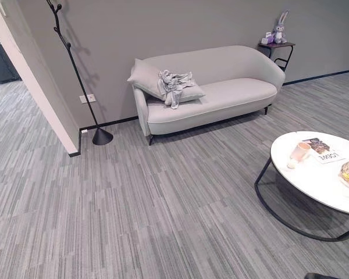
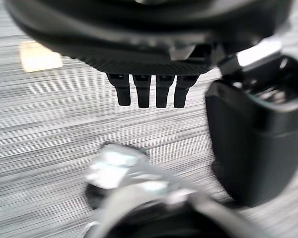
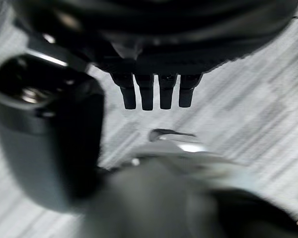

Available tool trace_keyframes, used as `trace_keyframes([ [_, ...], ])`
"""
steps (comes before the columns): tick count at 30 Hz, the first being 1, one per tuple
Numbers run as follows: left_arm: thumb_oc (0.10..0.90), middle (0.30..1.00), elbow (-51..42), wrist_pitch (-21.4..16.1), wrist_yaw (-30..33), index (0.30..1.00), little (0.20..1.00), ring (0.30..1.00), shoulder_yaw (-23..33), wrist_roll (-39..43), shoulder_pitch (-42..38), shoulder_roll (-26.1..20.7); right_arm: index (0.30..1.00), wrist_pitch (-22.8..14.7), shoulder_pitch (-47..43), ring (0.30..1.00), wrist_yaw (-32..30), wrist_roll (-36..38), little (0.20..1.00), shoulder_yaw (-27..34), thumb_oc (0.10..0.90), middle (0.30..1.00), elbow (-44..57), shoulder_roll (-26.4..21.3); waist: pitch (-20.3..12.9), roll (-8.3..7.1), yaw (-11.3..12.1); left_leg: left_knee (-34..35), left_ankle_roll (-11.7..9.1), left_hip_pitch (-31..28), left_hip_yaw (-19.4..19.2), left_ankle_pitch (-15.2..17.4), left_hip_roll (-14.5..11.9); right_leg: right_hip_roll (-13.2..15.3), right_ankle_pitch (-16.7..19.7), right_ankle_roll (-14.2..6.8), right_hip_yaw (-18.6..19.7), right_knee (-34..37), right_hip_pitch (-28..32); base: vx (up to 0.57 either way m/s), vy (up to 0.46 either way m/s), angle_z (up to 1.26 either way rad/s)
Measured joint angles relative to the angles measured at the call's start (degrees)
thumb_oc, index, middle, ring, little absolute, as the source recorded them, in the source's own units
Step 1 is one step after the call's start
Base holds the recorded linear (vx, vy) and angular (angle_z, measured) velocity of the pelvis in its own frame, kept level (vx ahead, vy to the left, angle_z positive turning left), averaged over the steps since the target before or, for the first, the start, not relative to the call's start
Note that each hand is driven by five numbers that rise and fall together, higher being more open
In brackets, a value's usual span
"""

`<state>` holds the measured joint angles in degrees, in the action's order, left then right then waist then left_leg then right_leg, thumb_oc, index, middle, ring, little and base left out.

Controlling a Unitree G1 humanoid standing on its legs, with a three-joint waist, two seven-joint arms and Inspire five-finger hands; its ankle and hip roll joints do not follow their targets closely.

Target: Hang the clothes on the sofa on the clothes rack.

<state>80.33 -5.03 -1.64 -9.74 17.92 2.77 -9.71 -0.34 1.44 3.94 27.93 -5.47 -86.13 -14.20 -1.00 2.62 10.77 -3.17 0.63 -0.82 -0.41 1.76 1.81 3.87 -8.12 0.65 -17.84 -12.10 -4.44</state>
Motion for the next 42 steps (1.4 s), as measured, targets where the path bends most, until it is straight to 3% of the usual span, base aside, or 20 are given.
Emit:
trace_keyframes([
  [8, 0.8, 0.9, -0.1, 0.0, -0.6, 0.9, 0.9, 0.9, -1.3, -0.5, -2.1, 0.2, 0.9, 0.1, -2.4, 0.9, -0.6, -0.1, 0.9, 0.5, 0.8, 0.9, -0.8, -0.3, -0.3, 1.0, 0.1, 0.6, 0.2, -1.7, 0.0, 0.2, 0.0, -0.2, 0.1, -0.1, -0.1, 2.0, 2.3, 0.01, 0.001, -0.02],
  [16, 0.8, 0.9, -0.1, 0.4, -1.7, 0.9, 0.9, 0.9, -7.4, -4.6, -0.8, 0.4, 0.9, 0.4, -2.5, 0.9, -0.5, -3.9, 0.9, 0.3, 0.8, 0.9, -0.7, -1.0, 0.1, 1.8, -0.2, 0.1, 0.1, -2.4, 0.2, 0.1, 0.1, -1.0, 2.2, -0.5, 1.5, 6.8, 4.8, 0.0, 0.013, -0.1],
  [21, 0.8, 0.9, -1.1, 0.5, -1.8, 0.9, 0.9, 0.9, -8.5, -7.4, -1.0, 0.0, 0.9, 0.5, -3.4, 0.9, -0.2, -5.5, 0.9, 0.4, 0.8, 0.9, -0.7, -1.6, 0.6, 2.18, -1.7, 2.2, -0.2, -3.4, 0.4, 0.4, -0.2, -1.2, 2.4, -0.7, 1.7, 6.4, 4.5, 0.0, 0.002, -0.02],
  [29, 0.8, 0.9, -1.2, 0.4, -2.0, 0.9, 0.9, 0.9, -8.5, -9.5, -1.7, -0.5, 0.9, 0.3, -4.6, 0.9, -0.3, -9.7, 0.9, -0.1, 0.8, 0.9, -0.6, -2.2, 1.6, 1.76, -1.7, 2.4, -0.2, -3.7, 0.5, 0.6, -0.3, -1.2, 2.3, -0.6, 1.6, 6.0, 4.5, 0.0, 0.008, 0.0],
  [42, 0.8, 0.9, -1.2, 0.3, -1.7, 0.9, 0.9, 0.9, -8.4, -11.8, -2.3, -1.1, 0.9, 1.2, -4.7, 0.9, 0.6, -9.7, 0.9, -2.0, 0.8, 0.9, -0.6, -3.0, 2.9, 0.23, -0.5, 2.5, -0.1, -4.1, 1.4, 0.6, 0.1, -1.1, 3.0, -1.1, 1.0, 8.2, 6.2, 0.02, 0.034, 0.03],
])
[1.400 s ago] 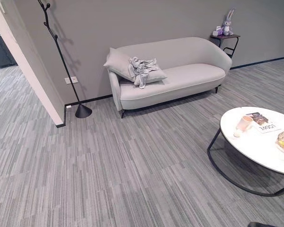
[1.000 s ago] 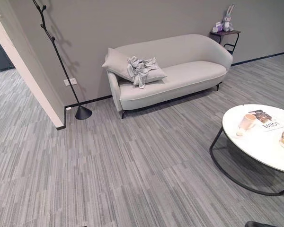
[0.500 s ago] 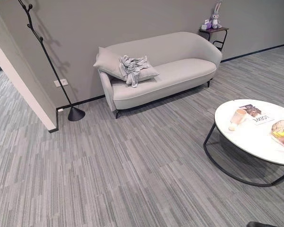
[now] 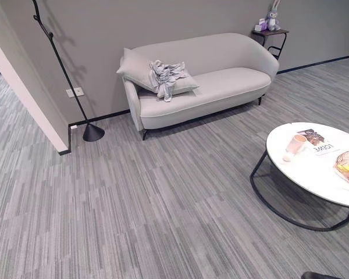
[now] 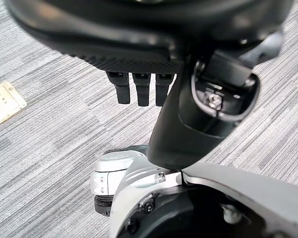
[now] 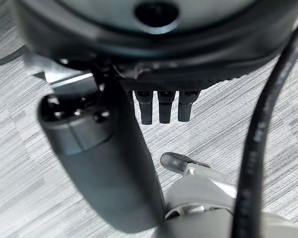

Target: Hang the clothes on the sofa on the clothes rack.

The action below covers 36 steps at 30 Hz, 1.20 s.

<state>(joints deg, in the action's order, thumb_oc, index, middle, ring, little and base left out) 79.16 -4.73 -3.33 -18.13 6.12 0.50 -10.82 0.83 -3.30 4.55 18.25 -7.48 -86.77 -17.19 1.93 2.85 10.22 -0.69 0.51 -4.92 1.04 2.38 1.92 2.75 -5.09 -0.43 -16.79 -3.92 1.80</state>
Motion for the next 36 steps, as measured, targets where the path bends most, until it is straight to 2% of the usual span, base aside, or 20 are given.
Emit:
trace_keyframes([
  [6, 0.8, 0.9, 0.0, 0.0, 0.0, 0.9, 0.9, 0.9, -0.1, 0.0, 0.0, -0.1, 0.9, -0.1, 0.4, 0.9, 0.1, 0.2, 0.9, 0.3, 0.8, 0.9, -0.2, 0.0, 0.4, -0.1, 0.2, 0.6, 0.7, 0.1, 1.1, -0.1, 0.7, 0.8, 0.1, -0.2, -1.2, -1.2, -0.2, -0.01, 0.127, 0.09],
  [9, 0.8, 0.9, 0.1, 0.2, -0.2, 0.9, 0.9, 0.9, -0.4, -0.1, -0.9, 0.2, 0.9, -0.3, -0.4, 0.9, 0.0, 0.9, 0.9, 0.9, 0.8, 0.9, -0.2, -0.6, 2.1, 0.26, -1.5, 1.9, 3.2, -0.6, 3.3, -0.7, 2.7, 4.4, -3.3, -1.4, -2.7, -11.7, -4.0, 0.01, 0.205, 0.34],
  [10, 0.8, 0.9, 0.2, 0.3, -0.5, 0.9, 0.9, 0.9, -1.5, 0.0, -1.0, 0.3, 0.9, -0.4, -1.3, 0.9, 0.1, 3.1, 0.9, 2.7, 0.8, 0.9, -1.1, -1.6, 3.7, 0.95, -2.4, 3.4, 3.8, -2.8, 3.8, -1.8, 3.4, 7.2, -3.9, -2.0, -2.6, -22.6, -7.7, 0.07, 0.188, 0.29],
  [11, 0.8, 0.9, 0.2, 0.3, -0.8, 0.9, 0.9, 0.9, -1.8, 0.0, -1.1, -0.1, 0.9, -0.7, -2.3, 0.9, 0.1, 5.3, 0.9, 4.1, 0.8, 0.9, -2.1, -1.9, 5.1, 0.74, -2.8, 3.1, 5.2, -3.9, 3.5, -1.4, 4.2, 11.2, -2.0, -4.7, -2.8, -34.3, -12.7, 0.13, 0.089, 0.15],
  [13, 0.8, 0.9, 0.3, 0.4, -0.9, 0.9, 0.9, 0.9, -1.7, 0.0, -1.0, 0.0, 0.9, -0.8, -1.8, 0.9, 0.1, 7.3, 0.9, 5.2, 0.8, 0.9, -2.4, -2.5, 5.4, 0.55, -3.0, 2.9, 6.1, -4.6, 3.4, -0.3, 4.5, 13.3, -1.9, -5.3, -3.4, -39.9, -15.3, 0.13, -0.029, -0.07],
  [16, 0.8, 0.9, 1.2, 0.8, -1.0, 0.9, 0.9, 0.9, -1.7, 0.0, -0.9, -0.7, 0.9, -0.4, -1.7, 0.9, 0.1, 7.5, 0.9, 6.0, 0.8, 0.9, -2.3, -1.3, 5.2, -0.35, -4.5, 3.3, 6.2, -4.9, 3.4, 0.0, 4.4, 13.2, -1.8, -5.5, -0.6, -34.9, -17.0, 0.29, -0.158, -0.08],
  [18, 0.8, 0.9, 2.5, 1.9, -1.0, 0.9, 0.9, 0.9, -2.2, -0.1, -0.9, -0.2, 0.9, 0.3, -1.6, 0.9, -0.5, 7.4, 0.9, 8.6, 0.8, 0.9, -3.5, -0.1, 5.5, -0.91, -6.3, 3.5, 4.9, -5.6, 2.4, 1.6, 3.9, 12.2, -1.0, -6.3, -1.7, -16.6, -17.1, 0.4, -0.185, -0.33],
  [20, 0.8, 0.9, 2.5, 2.4, -0.9, 0.9, 0.9, 0.9, -3.5, -0.9, -0.6, -0.1, 0.9, 0.7, -1.0, 0.9, -1.3, 7.3, 0.9, 8.7, 0.8, 0.9, -4.4, 0.4, 5.5, -0.29, -8.1, 3.7, 3.9, -6.7, 1.6, 3.0, 3.9, 12.0, 1.3, -9.4, -1.4, -6.5, -17.6, 0.4, -0.123, -0.26],
  [21, 0.8, 0.9, 2.4, 2.5, -0.9, 0.9, 0.9, 0.9, -5.7, -2.3, -0.4, -0.2, 0.9, 2.0, -1.4, 0.9, -2.7, 7.3, 0.9, 9.0, 0.8, 0.9, -7.4, 1.1, 5.4, -0.14, -9.4, 3.6, 3.1, -8.2, 0.9, 4.9, 3.9, 11.9, 5.1, -9.5, 0.2, 2.1, -17.8, 0.36, -0.093, -0.29],
  [22, 0.8, 0.9, 2.1, 2.3, -0.9, 0.9, 0.9, 0.9, -5.9, -2.3, -0.1, -0.2, 0.9, 2.9, -0.8, 0.9, -3.1, 7.3, 0.9, 9.1, 0.8, 0.9, -7.8, 1.4, 5.1, -0.11, -9.5, 3.6, 3.1, -9.5, 0.3, 5.8, 3.4, 11.5, 6.0, -9.3, 0.5, 3.6, -18.1, 0.41, -0.102, -0.28],
  [24, 0.8, 0.9, 2.3, 2.3, -0.9, 0.9, 0.9, 0.9, -6.9, -2.3, 0.3, 0.0, 0.9, 3.9, 0.7, 0.9, -3.6, 7.5, 0.9, 9.4, 0.8, 0.9, -8.1, 1.7, 4.3, 1.15, -11.1, 3.6, 1.5, -11.8, 0.5, 7.9, 1.9, 11.7, 7.7, -9.6, 2.4, 3.8, -19.3, 0.38, -0.117, -0.02],
  [25, 0.8, 0.9, 2.5, 2.3, -0.9, 0.9, 0.9, 0.9, -6.7, -2.2, 1.5, 0.8, 0.9, 4.0, 2.0, 0.9, -4.0, 7.5, 0.9, 9.9, 0.8, 0.9, -7.9, 1.5, 3.1, 2.91, -12.2, 3.8, -0.1, -13.5, 0.7, 10.5, -0.5, 10.6, 11.7, -8.7, 3.4, 2.4, -19.6, 0.66, -0.269, 0.33],
  [26, 0.8, 0.9, 4.0, 2.3, -0.8, 0.9, 0.9, 0.9, -7.2, -2.3, 1.0, 2.6, 0.9, 4.0, 2.4, 0.9, -4.9, 7.8, 0.9, 10.6, 0.8, 0.9, -8.0, 0.7, 1.8, 7.48, -13.9, 3.0, -2.4, -15.2, 2.6, 12.1, -5.9, 6.5, 16.0, -7.5, 3.5, -0.7, -18.5, 0.81, -0.355, 0.46],
  [28, 0.8, 0.9, 5.8, 2.3, -0.6, 0.9, 0.9, 0.9, -7.8, -2.8, 0.2, 3.0, 0.9, 4.2, 1.0, 0.9, -5.5, 7.9, 0.9, 11.5, 0.8, 0.9, -7.9, 0.2, 1.4, 8.18, -13.6, -1.0, -5.5, -15.7, 3.9, 8.8, -8.0, 4.7, 14.1, -3.6, 1.8, -1.9, -15.7, 0.37, -0.205, 0.29],
  [30, 0.8, 0.9, 5.6, 2.0, -0.4, 0.9, 0.9, 0.9, -7.8, -2.5, 0.3, 2.4, 0.9, 3.8, -0.8, 0.9, -5.9, 7.9, 0.9, 11.1, 0.8, 0.9, -6.8, -0.9, 0.8, 7.3, -13.0, -4.3, -7.0, -14.7, 5.2, 6.4, -8.9, 3.8, 12.1, -0.9, 1.2, -1.4, -14.2, 0.36, -0.24, 0.02],
  [31, 0.8, 0.9, 5.2, 2.0, -0.1, 0.9, 0.9, 0.9, -7.8, -2.4, 0.5, 2.1, 0.9, 2.9, -2.1, 0.9, -6.3, 7.9, 0.9, 10.3, 0.8, 0.9, -6.0, -1.9, 0.4, 7.55, -12.8, -4.6, -7.6, -13.9, 6.1, 3.7, -10.3, 2.8, 10.6, -0.7, 0.3, -2.1, -14.2, 0.52, -0.378, 0.11],
  [32, 0.8, 0.9, 4.0, 1.9, 0.2, 0.9, 0.9, 0.9, -7.8, -2.2, 0.3, 1.3, 0.9, 2.7, -3.5, 0.9, -6.8, 7.7, 0.9, 9.1, 0.8, 0.9, -4.3, -2.6, -0.3, 7.52, -11.9, -6.4, -8.0, -12.9, 7.5, 2.9, -12.4, 0.7, 9.5, -0.3, -0.7, -1.9, -13.4, 0.68, -0.498, 0.27],
  [34, 0.8, 0.9, 3.1, 1.9, 1.1, 0.9, 0.9, 0.9, -5.9, -2.1, 0.2, 0.0, 0.9, 2.3, -4.8, 0.9, -7.5, 4.9, 0.9, 0.7, 0.8, 0.9, -1.8, -2.2, -1.8, 5.61, -9.0, -18.4, -7.8, -7.5, 6.4, 1.4, -15.5, -3.6, 7.5, 2.6, -2.7, 1.3, -9.7, 0.47, -0.363, 0.21],
  [35, 0.8, 0.9, 2.3, 1.7, 2.0, 0.9, 0.9, 0.9, -3.3, -2.0, 0.2, -1.1, 0.9, 1.6, -3.6, 0.9, -7.6, 2.2, 0.9, -3.6, 0.8, 0.9, -0.9, -1.0, -2.0, 2.79, -7.3, -27.5, -7.6, -4.1, 5.6, -2.2, -16.1, -4.4, 8.3, 5.2, -2.7, 3.9, -6.4, 0.29, -0.302, 0.16],
  [36, 0.8, 0.9, 1.6, 1.4, 2.7, 0.9, 0.9, 0.9, -2.7, -2.0, 0.9, -2.4, 0.9, 1.0, -3.9, 0.9, -7.9, 0.7, 0.9, -4.6, 0.8, 0.9, -0.3, 0.0, -2.9, 0.58, -6.4, -30.3, -7.3, -1.3, 5.8, -2.8, -16.6, -4.6, 7.0, 6.7, -2.9, 4.5, -4.8, 0.37, -0.32, 0.3],
])
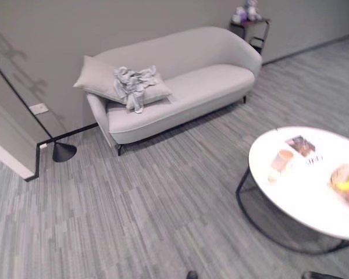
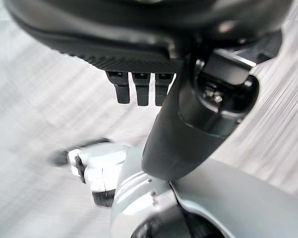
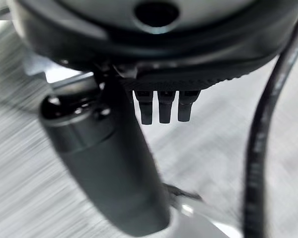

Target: Hang the clothes on the sofa on the clothes rack.

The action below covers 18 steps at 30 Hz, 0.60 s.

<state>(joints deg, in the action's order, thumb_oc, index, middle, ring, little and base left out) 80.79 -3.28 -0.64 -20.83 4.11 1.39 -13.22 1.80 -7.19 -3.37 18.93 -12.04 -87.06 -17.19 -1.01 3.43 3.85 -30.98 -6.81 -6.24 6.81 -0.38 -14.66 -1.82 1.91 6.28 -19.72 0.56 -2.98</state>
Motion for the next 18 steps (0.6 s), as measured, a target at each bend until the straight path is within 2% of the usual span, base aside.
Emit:
trace_keyframes([
  [1, 0.8, 0.9, -1.9, -0.1, 0.5, 0.9, 0.9, 0.9, 0.9, 0.0, 0.3, -1.1, 0.9, -0.2, -0.6, 0.9, -1.1, -2.7, 0.9, -2.2, 0.8, 0.9, 1.8, 0.6, -0.3, -1.68, 0.9, -3.9, 1.6, 5.4, -0.5, -0.5, 0.0, 0.3, -1.8, 1.3, -0.1, 0.0, -0.1, 0.36, -0.213, 0.47],
  [2, 0.8, 0.9, -3.4, -0.2, 1.3, 0.9, 0.9, 0.9, 1.4, 0.1, -1.3, -1.9, 0.9, 0.3, -1.5, 0.9, -1.9, -6.0, 0.9, -5.5, 0.8, 0.9, 2.2, 0.9, 0.9, -3.0, 2.6, -11.4, 4.1, 12.2, -2.1, 0.7, 0.5, 0.8, -1.8, 1.4, -0.3, 0.8, 0.1, 0.33, -0.053, 0.33],
  [3, 0.8, 0.9, -4.4, -1.3, 2.0, 0.9, 0.9, 0.9, 1.5, 0.4, -2.7, -2.5, 0.9, 0.9, -3.8, 0.9, -2.6, -9.2, 0.9, -7.5, 0.8, 0.9, 0.3, 1.6, 2.6, -4.84, 5.1, -12.6, 5.7, 15.6, -3.6, 3.9, 2.9, 2.4, -1.5, 1.1, 0.5, 0.9, 0.4, 0.43, -0.032, -0.13],
  [4, 0.8, 0.9, -6.4, -3.1, 2.1, 0.9, 0.9, 0.9, 2.8, 0.9, -2.5, -2.7, 0.9, 2.7, -10.5, 0.9, -2.7, -13.7, 0.9, -8.4, 0.8, 0.9, -0.4, 1.4, 6.3, -7.01, 8.4, -1.7, 4.5, 19.8, -6.3, 7.2, 10.9, 4.8, -0.7, -0.9, 2.1, 4.2, 3.7, 0.46, -0.021, -0.5],
  [5, 0.8, 0.9, -6.0, -3.1, 2.1, 0.9, 0.9, 0.9, 3.7, 1.1, -1.6, -1.7, 0.9, 1.6, -11.9, 0.9, -2.9, -14.6, 0.9, -8.9, 0.8, 0.9, 0.8, 0.2, 7.1, -6.23, 8.7, 7.0, 4.5, 19.8, -7.3, 6.7, 12.3, 4.4, -0.7, -1.7, 2.2, 5.1, 4.9, 0.45, -0.003, -0.51],
  [7, 0.8, 0.9, -2.4, -2.8, 1.8, 0.9, 0.9, 0.9, 5.2, 2.3, -0.4, 0.7, 0.9, -1.9, -13.9, 0.9, -3.9, -16.9, 0.9, -8.9, 0.8, 0.9, 4.3, -2.3, 7.1, -2.58, 8.7, 22.9, 3.1, 20.0, -7.7, 2.2, 16.3, 2.9, -2.5, -2.1, 2.0, 5.1, 7.8, 0.27, -0.01, -0.12],
  [8, 0.8, 0.9, -1.2, -2.7, 1.8, 0.9, 0.9, 0.9, 5.9, 2.4, -0.2, 1.5, 0.9, -2.8, -14.3, 0.9, -4.0, -17.1, 0.9, -8.8, 0.8, 0.9, 5.0, -2.9, 7.1, -1.75, 8.7, 28.3, 2.1, 19.7, -6.8, -0.2, 18.0, 2.5, -3.0, -2.3, 2.3, 5.1, 8.5, 0.28, -0.03, -0.23],
  [9, 0.8, 0.9, -0.9, -1.9, 1.7, 0.9, 0.9, 0.9, 6.0, 2.5, 0.9, 2.1, 0.9, -3.7, -14.7, 0.9, -4.2, -18.2, 0.9, -8.4, 0.8, 0.9, 5.4, -3.3, 7.0, -0.52, 10.1, 32.3, 1.9, 20.8, -5.3, -3.1, 19.4, 1.1, -3.7, -2.0, 3.7, 5.1, 9.6, 0.61, -0.029, -0.4],
  [10, 0.8, 0.9, 0.5, -1.6, 1.4, 0.9, 0.9, 0.9, 7.6, 2.6, 2.0, 2.2, 0.9, -4.5, -13.9, 0.9, -4.4, -18.6, 0.9, -5.9, 0.8, 0.9, 6.2, -2.9, 6.8, 0.02, 10.9, 36.6, 0.1, 21.6, -3.4, -6.7, 19.5, -0.7, -5.5, -1.5, 5.3, 5.1, 11.1, 0.58, -0.012, -0.5],
  [12, 0.8, 0.9, 2.5, -1.3, 1.2, 0.9, 0.9, 0.9, 11.1, 4.1, 2.2, 2.1, 0.9, -5.0, -12.2, 0.9, -4.4, -18.3, 0.9, -0.3, 0.8, 0.9, 6.0, -2.0, 7.5, -0.03, 12.7, 36.5, -2.8, 23.3, -1.1, -8.6, 18.3, -1.8, -7.1, -1.3, 8.4, 5.0, 12.9, 0.56, 0.05, -0.67],
  [13, 0.8, 0.9, 3.7, -0.8, 1.1, 0.9, 0.9, 0.9, 13.1, 6.5, 3.3, 2.5, 0.9, -5.0, -11.8, 0.9, -4.4, -17.3, 0.9, 2.7, 0.8, 0.9, 3.9, -0.9, 7.6, 0.04, 15.3, 36.3, -2.7, 24.1, 0.2, -8.5, 17.4, -1.6, -8.5, -1.7, 10.7, 5.1, 14.9, 0.57, 0.165, -1.06],
  [14, 0.8, 0.9, 5.6, -0.4, 1.4, 0.9, 0.9, 0.9, 11.8, 7.1, 3.2, 3.4, 0.9, -2.4, -15.0, 0.9, -6.0, -15.0, 0.9, 1.6, 0.8, 0.9, -2.0, 0.3, 8.3, -0.29, 15.3, 35.2, -2.4, 24.1, 0.8, -8.4, 16.9, -1.1, -9.5, -2.5, 11.6, 4.8, 16.8, 0.45, 0.204, -1.22],
  [15, 0.8, 0.9, 6.4, 1.1, 1.9, 0.9, 0.9, 0.9, 10.1, 7.0, 3.8, 2.6, 0.9, 1.1, -16.5, 0.9, -8.1, -11.7, 0.9, -1.3, 0.8, 0.9, -6.7, 3.0, 7.7, -0.52, 15.3, 32.8, -1.1, 23.8, 0.6, -8.5, 16.3, -0.2, -11.3, -3.9, 13.0, 5.1, 19.4, 0.48, 0.247, -0.77],
  [16, 0.8, 0.9, 6.0, 1.2, 2.0, 0.9, 0.9, 0.9, 10.2, 7.0, 5.2, 2.3, 0.9, 0.8, -15.0, 0.9, -9.0, -11.1, 0.9, -2.4, 0.8, 0.9, -6.9, 4.7, 7.2, -1.09, 15.1, 31.7, 0.3, 23.1, 0.5, -7.0, 15.9, 0.1, -12.8, -4.8, 14.0, 5.0, 21.3, 0.4, 0.226, -0.74],
  [17, 0.8, 0.9, 4.0, 1.1, 2.8, 0.9, 0.9, 0.9, 9.3, 7.1, 6.0, 1.4, 0.9, 0.0, -11.0, 0.9, -10.0, -9.8, 0.9, -4.8, 0.8, 0.9, -4.9, 8.7, 6.3, -4.02, 15.7, 29.2, 4.8, 22.9, -2.1, -12.4, 18.0, 3.0, -15.5, -5.7, 15.1, 4.6, 23.3, 0.47, 0.247, -0.53],
  [18, 0.8, 0.9, 3.6, 1.1, 3.6, 0.9, 0.9, 0.9, 9.4, 7.1, 6.2, 1.5, 0.9, -0.8, -8.9, 0.9, -10.8, -9.6, 0.9, -5.3, 0.8, 0.9, -4.5, 11.6, 5.7, -6.27, 16.3, 28.2, 5.6, 22.7, -3.7, -11.9, 19.8, 5.1, -16.8, -6.8, 15.3, 2.0, 22.9, 0.46, 0.26, -0.47],
])
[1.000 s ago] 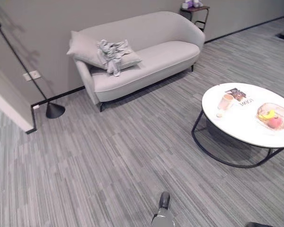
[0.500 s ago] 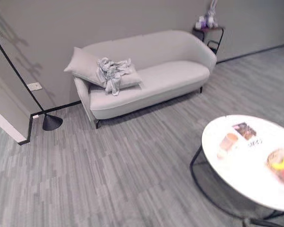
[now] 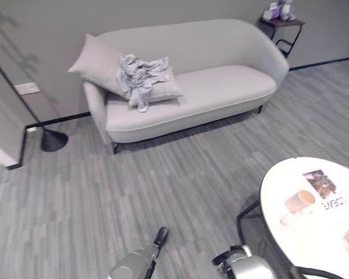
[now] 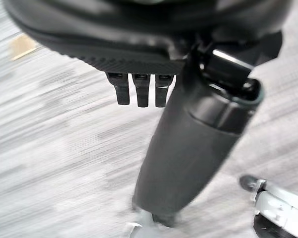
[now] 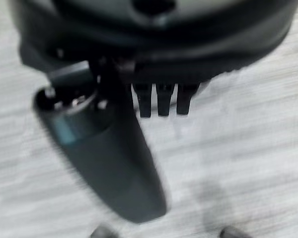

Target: Hang the clothes on the sofa on the clothes rack.

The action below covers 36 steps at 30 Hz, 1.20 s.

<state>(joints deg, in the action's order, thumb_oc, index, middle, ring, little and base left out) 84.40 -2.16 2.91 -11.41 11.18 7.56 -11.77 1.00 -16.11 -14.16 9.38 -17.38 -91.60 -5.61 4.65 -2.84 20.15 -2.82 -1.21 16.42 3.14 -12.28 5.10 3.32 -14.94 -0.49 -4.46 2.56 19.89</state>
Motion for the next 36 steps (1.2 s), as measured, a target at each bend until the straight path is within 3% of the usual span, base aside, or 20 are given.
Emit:
trace_keyframes([
  [1, 0.8, 0.9, -0.9, -0.1, 0.1, 0.9, 0.9, 0.9, 0.0, 0.0, -0.6, 0.5, 0.9, -0.4, 1.4, 0.9, -0.1, 0.0, 0.9, -0.1, 0.8, 0.9, 0.2, 2.3, -0.7, -0.95, -0.3, 0.3, 1.4, -1.3, -0.4, 1.0, 1.2, 1.2, 0.0, -0.2, -0.8, -3.3, -0.5, 0.32, 0.187, -0.22],
  [5, 0.8, 0.9, -1.8, -1.4, 0.7, 0.9, 0.9, 0.9, -2.7, -0.6, -3.0, 1.6, 0.9, 0.2, 3.6, 0.9, 0.0, 0.2, 0.9, -0.5, 0.8, 0.9, -2.1, 8.2, -3.4, 1.75, -1.8, 4.5, 5.0, -11.0, -0.4, 3.9, 3.3, 5.1, 4.0, -6.9, -2.2, -31.5, -9.0, 0.37, 0.328, -0.06],
  [6, 0.8, 0.9, -1.8, -1.1, 1.1, 0.9, 0.9, 0.9, -3.9, -0.6, -4.1, 1.2, 0.9, 0.0, 2.9, 0.9, -0.4, 0.4, 0.9, -1.4, 0.8, 0.9, -2.0, 7.8, -2.8, 2.16, -2.0, 4.4, 6.7, -12.7, -0.3, 4.6, 4.6, 6.9, 7.9, -10.0, -3.0, -39.9, -11.6, 0.52, 0.519, 0.46],
  [7, 0.8, 0.9, -0.9, -1.0, 2.3, 0.9, 0.9, 0.9, -4.2, -0.6, -5.9, 1.1, 0.9, 0.1, 2.4, 0.9, -1.9, 1.2, 0.9, -4.8, 0.8, 0.9, 0.4, 6.9, -1.6, 3.56, -4.0, 4.4, 10.7, -16.7, 2.2, 5.9, 6.8, 11.7, 20.8, -12.1, -5.0, -55.4, -17.5, 0.44, 0.373, 0.73],
  [8, 0.8, 0.9, -0.8, -1.0, 2.8, 0.9, 0.9, 0.9, -4.6, -0.6, -6.3, 0.9, 0.9, 0.1, 2.5, 0.9, -2.7, 1.8, 0.9, -6.4, 0.8, 0.9, 1.8, 6.5, -1.7, 3.87, -4.9, 4.4, 11.6, -18.1, 3.3, 6.6, 7.5, 13.9, 21.0, -11.4, -6.6, -61.3, -20.0, 0.54, 0.175, 0.86],
  [10, 0.8, 0.9, -2.0, -1.4, 3.2, 0.9, 0.9, 0.9, -4.6, -0.6, -7.9, 0.5, 0.9, 0.6, 3.3, 0.9, -2.9, 2.6, 0.9, -12.4, 0.8, 0.9, 11.7, 4.0, -2.5, 5.81, -7.7, 3.0, 13.1, -19.9, 7.1, 8.3, 6.5, 13.7, 15.6, -5.2, -10.5, -65.1, -30.5, 0.3, -0.05, 0.79],
  [12, 0.8, 0.9, -3.2, -1.3, 4.2, 0.9, 0.9, 0.9, -4.3, -0.6, -8.3, -0.7, 0.9, 0.4, 3.9, 0.9, -2.1, 2.0, 0.9, -15.6, 0.8, 0.9, 26.2, 1.8, -1.9, 6.84, -10.4, 1.6, 11.5, -18.2, 10.1, 9.3, 4.4, 7.3, 11.1, -4.4, -8.7, -53.7, -38.0, 0.28, -0.149, 0.83],
  [14, 0.8, 0.9, -5.7, -1.5, 4.2, 0.9, 0.9, 0.9, -4.0, -0.6, -8.7, -1.2, 0.9, 1.7, 4.5, 0.9, -1.1, -0.5, 0.9, -14.8, 0.8, 0.9, 38.6, 0.2, -0.4, 5.95, -11.9, 2.8, 6.5, -20.5, 11.6, 11.2, 4.6, 4.0, 11.0, -4.5, -8.4, -38.5, -41.2, 0.34, -0.139, 0.7],
  [15, 0.8, 0.9, -5.7, -1.4, 4.3, 0.9, 0.9, 0.9, -3.9, -0.6, -8.0, -0.9, 0.9, 2.0, 4.9, 0.9, -0.8, -2.5, 0.9, -15.5, 0.8, 0.9, 45.9, -1.5, -0.1, 4.38, -12.1, 2.3, 3.2, -20.9, 9.5, 13.8, 4.5, 2.9, 11.7, -4.9, -6.8, -23.8, -39.4, 0.51, -0.12, 0.7],
  [17, 0.8, 0.9, -5.7, -1.6, 4.4, 0.9, 0.9, 0.9, -3.9, -0.7, -8.8, -0.5, 0.9, -0.1, 4.0, 0.9, -1.4, -5.9, 0.9, -12.7, 0.8, 0.9, 52.7, -3.8, 1.2, 2.42, -14.4, 0.2, 6.3, -21.6, 8.1, 15.6, 6.3, 2.5, 13.6, -7.7, -5.4, -12.9, -39.7, 0.64, -0.103, 1.03],
  [18, 0.8, 0.9, -4.9, -2.1, 4.3, 0.9, 0.9, 0.9, -1.8, -0.7, -8.5, 0.9, 0.9, 0.7, 4.3, 0.9, -1.7, -9.3, 0.9, -6.4, 0.8, 0.9, 58.3, -5.4, 1.3, 1.28, -15.0, -3.5, 9.7, -22.1, 12.7, 18.8, 8.0, 0.2, 14.7, -8.9, 1.0, 3.8, -37.5, 0.56, -0.053, 1.1],
  [22, 0.8, 0.9, -2.8, -2.3, 3.7, 0.9, 0.9, 0.9, 3.7, 0.3, -5.7, 1.4, 0.9, 2.1, 1.9, 0.9, -4.2, -11.8, 0.9, 3.3, 0.8, 0.9, 58.9, -9.1, 1.4, 2.26, -17.0, -4.2, 8.7, -28.5, 18.9, 24.4, 6.6, -1.5, 17.9, -5.4, -1.7, 3.2, -40.0, 0.48, -0.101, 0.87],
  [25, 0.8, 0.9, -2.9, -2.2, 3.7, 0.9, 0.9, 0.9, 4.8, 2.0, -0.8, 2.0, 0.9, 2.3, 2.3, 0.9, -4.3, -13.7, 0.9, 4.7, 0.8, 0.9, 58.7, -11.8, -1.5, 4.31, -17.2, 1.9, 7.9, -36.7, 18.5, 24.9, 3.6, -3.2, 20.5, 0.6, -7.7, -1.6, -39.5, 0.6, -0.17, 0.16],
  [26, 0.8, 0.9, -2.4, -2.2, 3.9, 0.9, 0.9, 0.9, 6.2, 2.3, 3.5, 3.6, 0.9, 2.7, 3.1, 0.9, -4.8, -14.4, 0.9, 7.5, 0.8, 0.9, 58.6, -12.5, -4.2, 7.2, -16.4, 0.5, 5.1, -39.9, 18.4, 26.6, 1.7, -5.0, 28.3, 5.0, -8.6, -4.2, -37.1, 0.66, -0.176, -0.08],
  [28, 0.8, 0.9, -2.4, -1.9, 3.8, 0.9, 0.9, 0.9, 6.0, 2.3, 3.9, 4.8, 0.9, 3.3, 4.4, 0.9, -6.3, -15.4, 0.9, 8.5, 0.8, 0.9, 58.5, -14.5, -6.2, 9.92, -15.6, -5.6, 1.8, -38.6, 18.8, 26.5, 0.5, -7.1, 27.8, 8.1, -8.7, -4.0, -35.3, 0.49, -0.094, 0.13],
  [29, 0.8, 0.9, -3.5, -1.9, 3.2, 0.9, 0.9, 0.9, 5.1, 1.7, 3.5, 4.4, 0.9, 3.8, 4.7, 0.9, -6.6, -15.9, 0.9, 8.4, 0.8, 0.9, 58.6, -16.9, -5.9, 9.44, -15.4, -13.2, -1.1, -35.7, 17.5, 27.8, -1.2, -7.6, 25.8, 8.4, -9.0, -1.9, -31.4, 0.35, -0.061, 0.3],
  [32, 0.8, 0.9, -6.6, -2.9, 3.2, 0.9, 0.9, 0.9, 4.4, 1.0, 2.1, 2.8, 0.9, 3.5, 3.6, 0.9, -7.6, -16.5, 0.9, 8.5, 0.8, 0.9, 59.0, -18.0, -5.3, 6.99, -14.4, -18.8, -1.6, -31.6, 16.6, 28.6, -6.6, -9.2, 23.5, 8.8, -7.8, -1.7, -27.9, 0.34, -0.082, 0.19],
  [33, 0.8, 0.9, -7.1, -2.8, 3.2, 0.9, 0.9, 0.9, 3.9, -0.5, 0.6, 1.4, 0.9, 3.4, 3.5, 0.9, -8.4, -17.1, 0.9, 8.9, 0.8, 0.9, 59.7, -18.3, -4.9, 5.61, -14.7, -27.4, -2.8, -27.5, 15.2, 26.9, -8.0, -8.5, 21.0, 8.0, -6.6, -1.3, -26.3, 0.11, -0.18, 0.36],
  [34, 0.8, 0.9, -15.2, -2.9, 2.9, 0.9, 0.9, 0.9, 3.2, -2.4, -1.5, -1.8, 0.9, 3.3, 3.4, 0.9, -9.7, -17.7, 0.9, 10.7, 0.8, 0.9, 62.2, -20.0, -2.5, 2.64, -12.8, -53.2, -3.3, -8.9, 11.8, 22.2, -10.3, -8.7, 16.6, 10.5, -6.4, -3.6, -25.9, 0.23, -0.185, 0.3],
  [36, 0.8, 0.9, -18.4, -4.4, 3.0, 0.9, 0.9, 0.9, 2.6, -2.9, -4.1, -4.1, 0.9, 2.8, 2.2, 0.9, -10.0, -17.6, 0.9, 11.5, 0.8, 0.9, 62.7, -20.3, 0.9, -0.58, -10.7, -56.8, -0.5, 1.8, 7.4, 21.3, -11.1, -6.9, 15.9, 9.7, -6.6, -3.0, -24.2, 0.18, -0.051, 0.08],
])
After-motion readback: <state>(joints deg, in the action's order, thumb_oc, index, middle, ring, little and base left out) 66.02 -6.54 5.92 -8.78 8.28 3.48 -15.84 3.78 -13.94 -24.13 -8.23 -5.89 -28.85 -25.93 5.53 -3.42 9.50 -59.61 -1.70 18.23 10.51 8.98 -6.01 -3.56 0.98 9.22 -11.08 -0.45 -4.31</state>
